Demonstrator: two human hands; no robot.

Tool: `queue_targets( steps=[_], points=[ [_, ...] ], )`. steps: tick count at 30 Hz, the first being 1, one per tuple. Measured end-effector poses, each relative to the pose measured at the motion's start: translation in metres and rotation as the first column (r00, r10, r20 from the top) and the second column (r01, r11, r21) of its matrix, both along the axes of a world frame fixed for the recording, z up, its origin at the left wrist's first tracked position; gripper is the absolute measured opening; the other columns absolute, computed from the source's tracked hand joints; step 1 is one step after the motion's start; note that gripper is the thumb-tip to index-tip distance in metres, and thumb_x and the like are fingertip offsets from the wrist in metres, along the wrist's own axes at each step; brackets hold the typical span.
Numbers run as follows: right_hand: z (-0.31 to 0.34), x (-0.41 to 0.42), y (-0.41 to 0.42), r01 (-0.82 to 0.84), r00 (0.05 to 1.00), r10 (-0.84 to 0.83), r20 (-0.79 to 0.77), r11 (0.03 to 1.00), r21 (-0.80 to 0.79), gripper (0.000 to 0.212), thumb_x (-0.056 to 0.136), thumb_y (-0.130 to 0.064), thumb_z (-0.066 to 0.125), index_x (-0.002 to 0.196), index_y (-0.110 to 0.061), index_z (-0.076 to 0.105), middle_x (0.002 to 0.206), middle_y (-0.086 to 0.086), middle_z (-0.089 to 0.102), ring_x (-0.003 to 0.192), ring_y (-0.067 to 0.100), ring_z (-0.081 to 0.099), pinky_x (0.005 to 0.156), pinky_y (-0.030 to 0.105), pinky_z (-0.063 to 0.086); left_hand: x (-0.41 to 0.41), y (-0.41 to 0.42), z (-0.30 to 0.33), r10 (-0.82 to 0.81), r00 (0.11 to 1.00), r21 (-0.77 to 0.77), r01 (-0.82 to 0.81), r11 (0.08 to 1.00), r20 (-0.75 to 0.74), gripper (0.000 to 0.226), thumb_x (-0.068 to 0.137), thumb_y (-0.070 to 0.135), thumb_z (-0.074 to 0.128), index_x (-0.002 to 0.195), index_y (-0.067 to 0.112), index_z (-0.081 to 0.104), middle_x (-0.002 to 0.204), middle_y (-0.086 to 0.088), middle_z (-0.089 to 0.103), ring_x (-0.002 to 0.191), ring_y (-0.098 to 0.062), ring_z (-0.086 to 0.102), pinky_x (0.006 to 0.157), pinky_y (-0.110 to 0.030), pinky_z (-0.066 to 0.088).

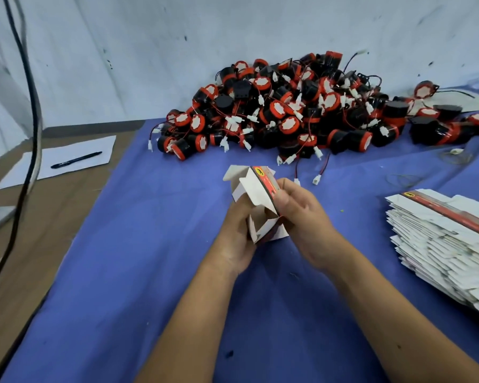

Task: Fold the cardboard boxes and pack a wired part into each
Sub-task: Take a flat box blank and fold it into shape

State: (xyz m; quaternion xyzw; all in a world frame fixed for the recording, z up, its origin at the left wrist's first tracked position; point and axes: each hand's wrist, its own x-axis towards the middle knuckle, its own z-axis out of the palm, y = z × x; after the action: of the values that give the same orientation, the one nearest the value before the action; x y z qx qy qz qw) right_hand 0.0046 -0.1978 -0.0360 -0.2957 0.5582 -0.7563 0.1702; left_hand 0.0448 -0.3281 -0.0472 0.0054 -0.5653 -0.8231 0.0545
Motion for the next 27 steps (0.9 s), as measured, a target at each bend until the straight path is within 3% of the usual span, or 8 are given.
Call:
queue_targets(
  steps=[2,5,8,11,13,17,21,27],
  points=[
    [0.003,0.003,-0.001,-0.014,1.0,0.014,-0.002,1.0,0.013,0.066,0.076,-0.066,0.078,0.106,-0.009,0.063,0.092,0.005,0.07,0.086,0.019,0.066,0.074,0.032,0.054,0.0,-0.004,0.001,0.052,0.999,0.042,-0.052,0.998,-0.01,0.039,0.089,0.04,0.054,0.122,0.029,0.071,0.107,0.001,0.077,0.096,-0.014,0.074,0.074,-0.028,0.059],
    [0.003,0.006,-0.001,-0.088,0.995,0.089,-0.036,0.995,0.045,0.067,0.071,-0.047,0.089,0.121,-0.011,0.062,0.109,0.005,0.072,0.101,0.02,0.068,0.084,0.033,0.057,0.0,-0.009,0.008,0.119,0.993,0.142,-0.121,0.982,0.024,0.055,0.085,0.034,0.055,0.137,0.02,0.062,0.126,-0.008,0.071,0.105,-0.025,0.071,0.087,-0.045,0.06],
    [0.001,0.011,-0.007,0.011,0.991,0.007,-0.132,0.99,0.137,0.059,0.07,-0.035,0.087,0.122,-0.023,0.064,0.112,0.001,0.074,0.106,0.021,0.07,0.092,0.037,0.056,0.001,-0.011,0.013,0.176,0.984,0.18,-0.17,0.969,-0.014,0.052,0.076,0.03,0.068,0.127,0.023,0.065,0.123,-0.008,0.069,0.105,-0.029,0.069,0.1,-0.062,0.05],
    [-0.003,0.012,-0.013,0.163,0.985,-0.155,-0.078,0.98,0.114,0.037,0.079,-0.028,0.08,0.114,-0.023,0.066,0.103,0.007,0.076,0.101,0.028,0.072,0.096,0.045,0.055,0.001,-0.011,0.015,0.147,0.986,0.163,-0.132,0.978,-0.084,0.066,0.065,0.029,0.078,0.128,0.022,0.064,0.111,-0.005,0.069,0.095,-0.022,0.072,0.084,-0.049,0.061],
    [-0.005,0.01,-0.011,0.183,0.983,-0.182,-0.017,0.98,0.083,0.032,0.083,-0.021,0.075,0.113,-0.019,0.066,0.102,0.013,0.076,0.101,0.032,0.072,0.099,0.048,0.053,0.003,-0.014,0.016,0.056,0.993,0.185,-0.035,0.982,-0.108,0.077,0.067,0.027,0.082,0.138,0.015,0.057,0.118,-0.01,0.059,0.102,-0.028,0.066,0.091,-0.048,0.053],
    [-0.007,0.012,-0.01,0.194,0.98,-0.183,-0.083,0.968,0.159,0.036,0.084,-0.025,0.075,0.114,-0.02,0.056,0.108,0.007,0.074,0.101,0.028,0.069,0.09,0.04,0.056,0.005,-0.021,0.019,-0.056,0.996,0.266,0.072,0.961,-0.069,0.075,0.075,0.063,0.077,0.131,0.015,0.065,0.122,-0.012,0.065,0.108,-0.033,0.066,0.096,-0.052,0.053],
    [-0.009,0.017,-0.016,0.221,0.964,-0.179,-0.195,0.95,0.22,0.036,0.093,-0.019,0.07,0.115,-0.027,0.042,0.117,0.0,0.063,0.107,0.009,0.064,0.087,0.026,0.052,0.003,-0.013,0.017,0.065,0.997,0.14,-0.059,0.988,-0.036,0.039,0.091,0.043,0.058,0.121,0.021,0.071,0.115,-0.009,0.073,0.099,-0.025,0.071,0.082,-0.041,0.058],
    [-0.009,0.02,-0.014,-0.006,0.996,0.015,-0.088,0.995,0.099,0.053,0.089,-0.043,0.068,0.131,-0.028,0.04,0.136,0.001,0.053,0.128,0.01,0.056,0.102,0.026,0.05,-0.002,0.004,0.014,0.37,0.929,0.006,-0.37,0.929,-0.028,0.044,0.088,0.047,0.059,0.12,0.019,0.069,0.106,-0.009,0.076,0.088,-0.021,0.071,0.067,-0.035,0.059]
  ],
)
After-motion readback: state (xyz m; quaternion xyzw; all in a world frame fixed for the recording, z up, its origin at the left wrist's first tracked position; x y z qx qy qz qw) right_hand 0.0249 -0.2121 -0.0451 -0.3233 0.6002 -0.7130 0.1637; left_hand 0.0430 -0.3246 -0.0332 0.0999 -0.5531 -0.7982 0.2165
